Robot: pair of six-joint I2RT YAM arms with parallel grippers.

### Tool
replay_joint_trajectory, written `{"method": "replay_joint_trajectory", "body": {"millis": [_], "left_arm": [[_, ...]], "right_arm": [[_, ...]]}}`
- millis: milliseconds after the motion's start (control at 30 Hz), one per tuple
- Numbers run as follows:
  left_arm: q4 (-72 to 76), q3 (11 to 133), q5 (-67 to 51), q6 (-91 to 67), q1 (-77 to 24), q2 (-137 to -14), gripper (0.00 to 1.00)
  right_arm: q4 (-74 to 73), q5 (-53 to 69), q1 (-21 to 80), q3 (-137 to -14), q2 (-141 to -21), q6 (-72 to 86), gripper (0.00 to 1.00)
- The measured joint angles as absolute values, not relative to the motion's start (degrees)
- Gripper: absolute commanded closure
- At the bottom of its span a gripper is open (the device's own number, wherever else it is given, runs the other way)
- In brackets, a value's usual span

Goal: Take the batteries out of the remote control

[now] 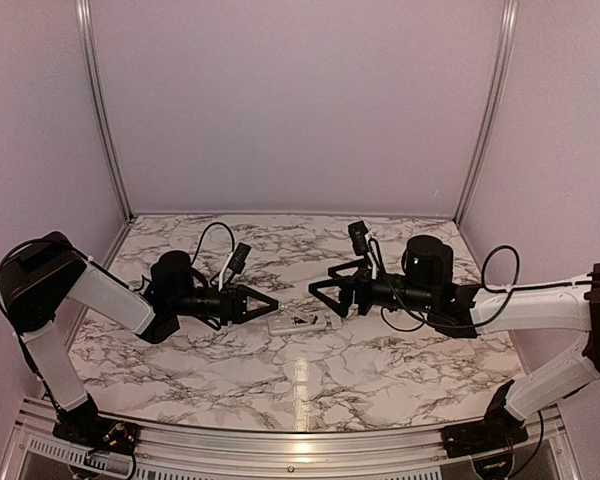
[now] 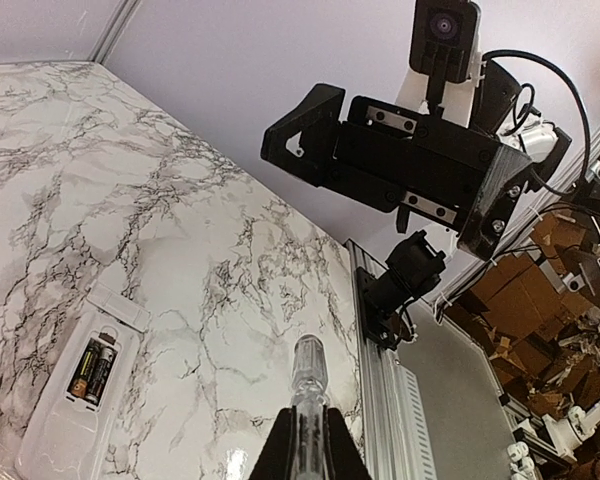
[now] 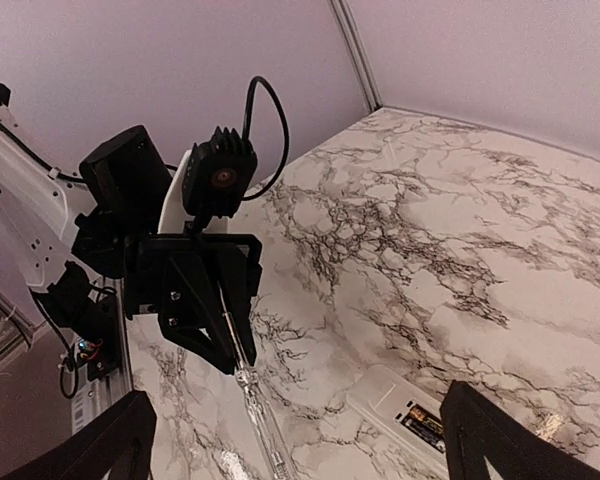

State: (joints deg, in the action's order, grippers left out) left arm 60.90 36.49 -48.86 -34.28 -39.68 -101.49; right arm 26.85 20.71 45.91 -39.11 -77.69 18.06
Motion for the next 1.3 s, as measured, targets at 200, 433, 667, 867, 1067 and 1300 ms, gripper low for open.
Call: {"method": "replay_joint_trajectory", "body": {"millis": [200, 433, 667, 867, 1067, 1300], "left_arm": [[64.97, 33.5, -47.46, -35.2, -39.42, -98.74, 1.0], [71.0, 31.18, -46.83, -37.34, -39.2, -97.27, 1.0], [74.74, 29.61, -46.37, -41.04, -38.94, -97.12, 1.0], [75.0, 29.08, -46.15, -43.35, -38.94, -97.14, 1.0], [75.2, 28.21, -45.36, -43.44, -38.87, -97.14, 1.0], [75.31, 27.97, -44.36, -43.29, -38.72, -97.08, 1.0]], "right_arm": [[36.03, 22.96, 45.74, -36.75, -79.57, 27.16, 0.04], [45.87, 27.38, 45.74, -35.31, -83.44, 36.53, 0.08], [53.12, 30.15, 47.13, -35.35, -88.01, 41.76, 0.15], [58.78, 31.42, 48.84, -36.49, -93.03, 45.69, 0.24], [64.69, 32.18, 49.3, -38.17, -98.21, 50.43, 0.35], [68.93, 33.1, 50.3, -40.1, -102.48, 54.59, 0.46]]}}
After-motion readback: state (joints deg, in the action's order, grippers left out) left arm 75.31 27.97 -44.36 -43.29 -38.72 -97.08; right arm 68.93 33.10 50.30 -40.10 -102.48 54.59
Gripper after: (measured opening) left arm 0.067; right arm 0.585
